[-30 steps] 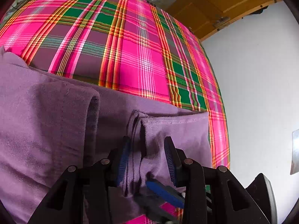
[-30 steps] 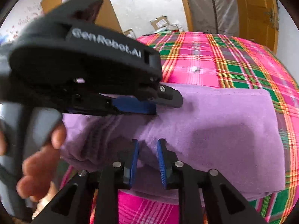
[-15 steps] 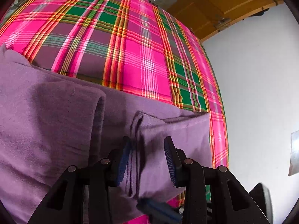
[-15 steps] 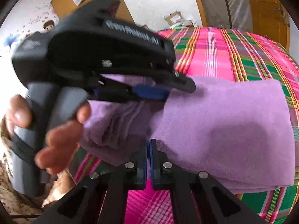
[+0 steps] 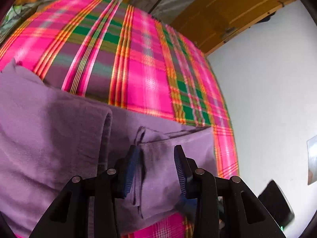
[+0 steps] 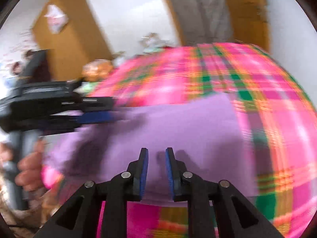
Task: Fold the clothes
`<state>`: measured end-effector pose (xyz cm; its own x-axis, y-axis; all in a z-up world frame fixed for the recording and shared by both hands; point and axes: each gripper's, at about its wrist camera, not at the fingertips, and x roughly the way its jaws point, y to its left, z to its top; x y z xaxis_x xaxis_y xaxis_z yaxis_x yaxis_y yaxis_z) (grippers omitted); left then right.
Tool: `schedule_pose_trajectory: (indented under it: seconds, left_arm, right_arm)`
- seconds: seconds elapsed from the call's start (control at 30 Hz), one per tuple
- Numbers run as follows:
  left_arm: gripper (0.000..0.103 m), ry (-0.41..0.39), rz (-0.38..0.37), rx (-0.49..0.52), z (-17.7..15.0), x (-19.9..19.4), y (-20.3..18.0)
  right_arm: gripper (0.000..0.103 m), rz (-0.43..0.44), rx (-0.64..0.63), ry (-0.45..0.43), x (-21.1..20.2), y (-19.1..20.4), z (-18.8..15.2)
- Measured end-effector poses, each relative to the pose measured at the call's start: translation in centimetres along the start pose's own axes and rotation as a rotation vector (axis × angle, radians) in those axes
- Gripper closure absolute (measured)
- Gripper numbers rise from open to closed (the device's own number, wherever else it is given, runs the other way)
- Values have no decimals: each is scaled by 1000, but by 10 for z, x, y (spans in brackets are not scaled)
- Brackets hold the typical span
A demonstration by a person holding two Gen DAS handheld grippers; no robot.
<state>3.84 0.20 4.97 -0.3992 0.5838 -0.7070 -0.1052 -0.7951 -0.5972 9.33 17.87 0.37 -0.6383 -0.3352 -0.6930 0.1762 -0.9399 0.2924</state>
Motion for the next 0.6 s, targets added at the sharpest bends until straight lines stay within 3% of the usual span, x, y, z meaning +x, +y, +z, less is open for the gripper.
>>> schedule_pose_trajectory:
  seconds: [0.1, 0.2, 0.6]
  left_arm:
    - [65, 1, -21, 27, 0, 4, -6]
    - [65, 52, -9, 34, -1, 18, -6]
    - [65, 77, 90, 6, -4, 35, 4]
  right_arm:
    - [84, -42, 52, 4, -10, -23, -13]
    - [85, -59, 67, 1, -12, -32, -15]
    - [84, -77, 11, -21, -37, -14, -33]
